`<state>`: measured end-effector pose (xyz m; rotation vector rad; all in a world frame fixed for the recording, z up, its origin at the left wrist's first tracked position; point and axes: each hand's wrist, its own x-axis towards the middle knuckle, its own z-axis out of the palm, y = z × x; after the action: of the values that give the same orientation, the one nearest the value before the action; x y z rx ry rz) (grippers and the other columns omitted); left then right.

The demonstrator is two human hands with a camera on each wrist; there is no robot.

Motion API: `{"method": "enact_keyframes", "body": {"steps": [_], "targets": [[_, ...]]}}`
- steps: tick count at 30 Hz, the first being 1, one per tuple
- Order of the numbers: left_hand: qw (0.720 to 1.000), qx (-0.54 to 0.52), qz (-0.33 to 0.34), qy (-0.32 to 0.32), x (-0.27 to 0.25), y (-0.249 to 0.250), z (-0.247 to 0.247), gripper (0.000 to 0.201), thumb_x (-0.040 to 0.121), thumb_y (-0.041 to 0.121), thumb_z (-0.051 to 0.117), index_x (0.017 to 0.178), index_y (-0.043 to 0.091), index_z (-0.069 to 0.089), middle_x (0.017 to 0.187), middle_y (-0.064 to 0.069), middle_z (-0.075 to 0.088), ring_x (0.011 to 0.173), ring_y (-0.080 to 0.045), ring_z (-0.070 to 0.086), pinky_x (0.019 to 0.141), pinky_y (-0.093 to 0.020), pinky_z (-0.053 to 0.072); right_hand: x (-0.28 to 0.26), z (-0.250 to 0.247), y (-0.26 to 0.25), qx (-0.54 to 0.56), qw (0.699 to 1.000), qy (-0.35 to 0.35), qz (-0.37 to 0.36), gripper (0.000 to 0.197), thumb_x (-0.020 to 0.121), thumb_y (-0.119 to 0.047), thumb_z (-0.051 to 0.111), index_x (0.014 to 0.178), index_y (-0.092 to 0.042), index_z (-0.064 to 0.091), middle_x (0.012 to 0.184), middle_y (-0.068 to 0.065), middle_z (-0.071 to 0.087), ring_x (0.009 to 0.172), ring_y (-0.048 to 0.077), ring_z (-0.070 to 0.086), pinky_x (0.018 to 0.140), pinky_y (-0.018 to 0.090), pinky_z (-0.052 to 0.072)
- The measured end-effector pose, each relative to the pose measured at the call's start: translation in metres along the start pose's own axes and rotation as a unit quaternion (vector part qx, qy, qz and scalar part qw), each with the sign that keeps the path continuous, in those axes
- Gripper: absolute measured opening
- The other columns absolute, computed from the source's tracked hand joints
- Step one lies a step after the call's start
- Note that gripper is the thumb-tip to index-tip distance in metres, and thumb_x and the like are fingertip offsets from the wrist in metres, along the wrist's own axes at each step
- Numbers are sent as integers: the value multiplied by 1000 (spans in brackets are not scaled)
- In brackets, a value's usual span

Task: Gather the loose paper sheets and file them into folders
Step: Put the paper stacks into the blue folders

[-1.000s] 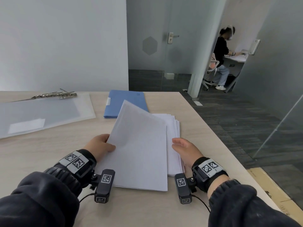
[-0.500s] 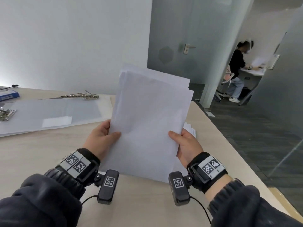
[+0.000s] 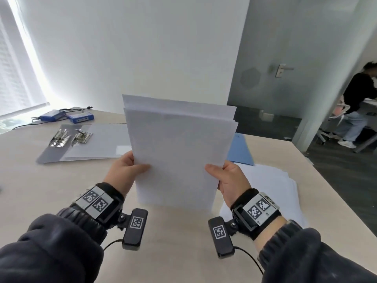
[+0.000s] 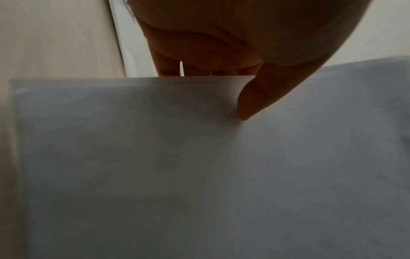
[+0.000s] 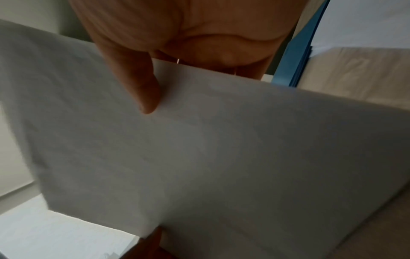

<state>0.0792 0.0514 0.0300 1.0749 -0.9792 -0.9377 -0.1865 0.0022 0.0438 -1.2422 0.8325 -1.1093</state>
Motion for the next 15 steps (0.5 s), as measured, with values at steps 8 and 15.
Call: {"method": "enact_keyframes", "body": {"steps": [8, 15], "targets": [[1000, -13, 21, -11, -7, -3, 1, 37, 80, 9, 71, 115, 17, 65, 103, 0, 76, 93, -18, 72, 71, -24, 55, 0, 9, 6, -41, 999, -6, -16, 11, 88, -10, 74, 89, -18, 81, 101, 9, 78, 98, 27, 74, 92, 43, 55], [997, -29, 71, -5, -7, 2, 7, 43, 77, 15, 65, 120, 19, 62, 110, 0, 74, 98, -15, 71, 74, -23, 56, 5, 6, 3, -19, 999, -6, -48, 11, 89, -8, 72, 96, -14, 78, 102, 11, 77, 96, 27, 74, 85, 38, 56]]}}
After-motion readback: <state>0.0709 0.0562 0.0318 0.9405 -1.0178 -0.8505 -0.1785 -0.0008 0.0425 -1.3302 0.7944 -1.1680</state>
